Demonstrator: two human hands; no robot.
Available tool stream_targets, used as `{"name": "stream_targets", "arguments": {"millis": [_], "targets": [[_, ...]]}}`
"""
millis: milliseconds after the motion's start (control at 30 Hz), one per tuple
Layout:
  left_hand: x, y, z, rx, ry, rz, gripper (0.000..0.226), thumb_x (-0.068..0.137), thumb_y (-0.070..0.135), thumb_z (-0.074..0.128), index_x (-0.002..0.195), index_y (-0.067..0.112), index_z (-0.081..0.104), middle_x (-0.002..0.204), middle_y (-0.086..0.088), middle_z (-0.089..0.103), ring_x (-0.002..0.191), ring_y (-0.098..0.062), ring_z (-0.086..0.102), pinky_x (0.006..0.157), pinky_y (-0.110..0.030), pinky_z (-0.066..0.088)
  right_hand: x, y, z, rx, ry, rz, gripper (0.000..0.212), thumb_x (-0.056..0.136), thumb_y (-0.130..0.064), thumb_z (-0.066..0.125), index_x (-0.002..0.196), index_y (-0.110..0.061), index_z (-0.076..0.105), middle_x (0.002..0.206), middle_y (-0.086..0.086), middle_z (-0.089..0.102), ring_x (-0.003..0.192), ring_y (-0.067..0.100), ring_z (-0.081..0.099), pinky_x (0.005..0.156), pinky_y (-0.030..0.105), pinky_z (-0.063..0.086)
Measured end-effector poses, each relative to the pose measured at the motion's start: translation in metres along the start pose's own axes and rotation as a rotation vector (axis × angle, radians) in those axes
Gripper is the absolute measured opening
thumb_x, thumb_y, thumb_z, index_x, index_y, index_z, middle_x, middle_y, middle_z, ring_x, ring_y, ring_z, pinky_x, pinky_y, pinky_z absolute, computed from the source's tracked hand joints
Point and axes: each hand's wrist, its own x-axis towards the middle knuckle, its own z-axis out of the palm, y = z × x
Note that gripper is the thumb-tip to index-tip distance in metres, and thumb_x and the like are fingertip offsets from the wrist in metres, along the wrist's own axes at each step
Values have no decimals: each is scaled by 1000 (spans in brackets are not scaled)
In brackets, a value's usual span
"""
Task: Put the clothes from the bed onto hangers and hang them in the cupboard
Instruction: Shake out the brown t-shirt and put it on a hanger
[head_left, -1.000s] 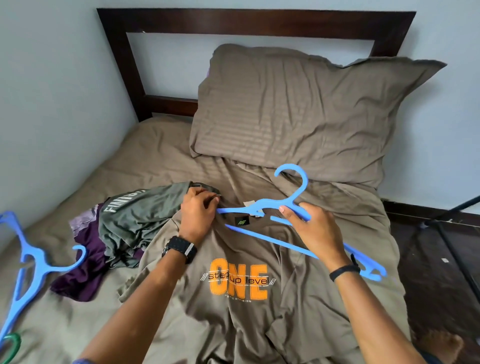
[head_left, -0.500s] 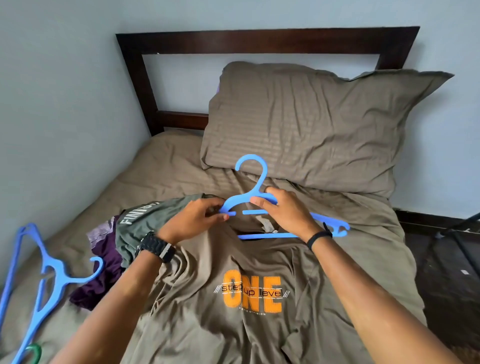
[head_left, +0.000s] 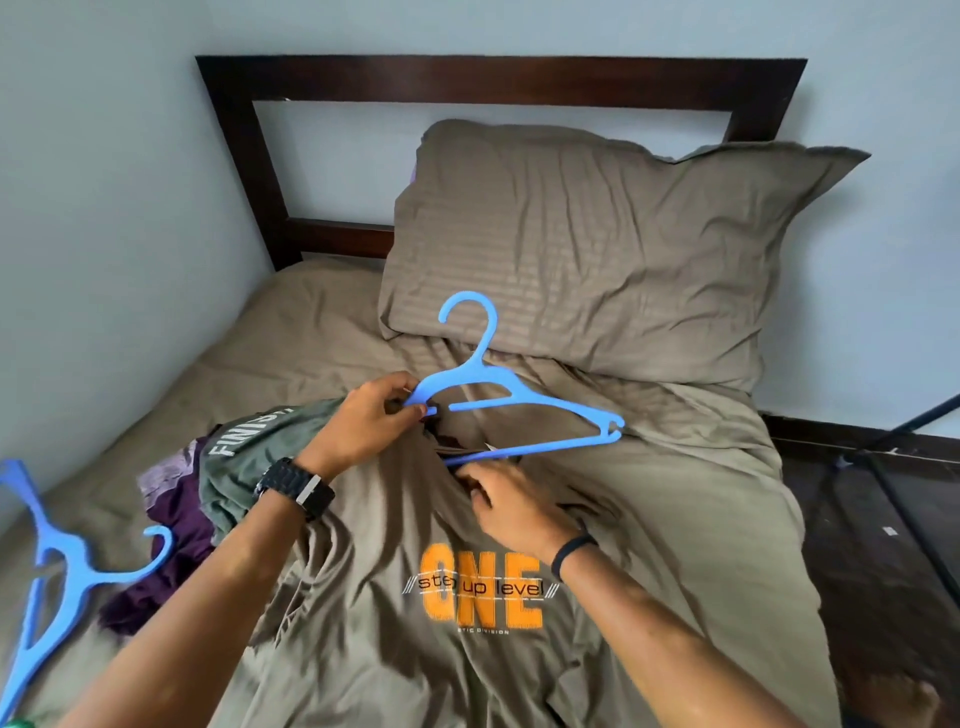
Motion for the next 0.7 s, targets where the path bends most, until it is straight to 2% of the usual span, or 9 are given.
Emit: {"name": "stream_targets", "arguments": {"millis": [67,167,267,333,433,500,567,633,700], "targets": [[-1,-2,0,22,-2,-17,17,86,18,68,78,23,54,66,11,55,61,-3,47,60,-13,36,-3,4,4,-11,-88,31,26,91,-9,45,111,-10,63,114,8,64,106,23,55,88,32,43],[-4,-3,-4,109,-43,-16,13,88,22,65,85,19,53,72,3,53,66,-9,43,61,-17,34,-8,17,-2,-51,-131,101,21,93,-15,44,80,-8,59,90,13,64,84,27,59,67,33,39],[-11,-2,-9,155,-52,-37,12,91,21,60,100,16,54,77,3,54,75,-22,51,66,-27,32,-16,43,-18,-130,-51,179,43,94,-34,31,80,-10,63,91,10,65,87,25,59,72,37,43],[-18,-1,-13,190,-52,-54,22,93,22,57,114,19,51,84,3,57,84,-31,57,70,-32,37,-20,60,-32,-200,16,254,56,94,-41,22,83,-6,64,94,17,66,92,34,60,76,42,43],[-28,9,-14,144,-76,-45,25,94,24,53,118,24,45,87,-3,61,88,-33,58,74,-37,41,-21,67,-54,-303,149,441,45,101,-36,38,91,-5,69,95,20,68,94,37,60,73,41,42],[-31,17,-10,198,-78,-43,22,95,31,49,116,26,42,90,-7,63,90,-34,58,74,-39,42,-17,65,-62,-214,212,512,39,97,-33,50,79,-4,70,86,21,67,89,36,61,68,35,39],[-32,24,-11,281,-33,-61,21,96,43,44,111,28,40,85,-4,61,89,-33,57,70,-39,41,-15,64,-65,-57,217,541,30,88,-22,60,62,-7,64,72,18,65,81,31,63,65,31,39],[-33,25,-16,306,15,-62,23,95,49,40,106,29,39,77,-3,60,85,-34,58,67,-40,42,-14,64,-66,22,208,545,16,80,-11,63,67,-6,71,76,9,72,83,22,67,74,24,46],[-36,23,-23,297,25,-45,20,96,45,41,106,27,39,73,-5,60,83,-37,58,68,-42,44,-13,62,-68,71,269,554,15,78,-4,62,78,-6,77,86,6,75,88,18,68,81,17,44]]}}
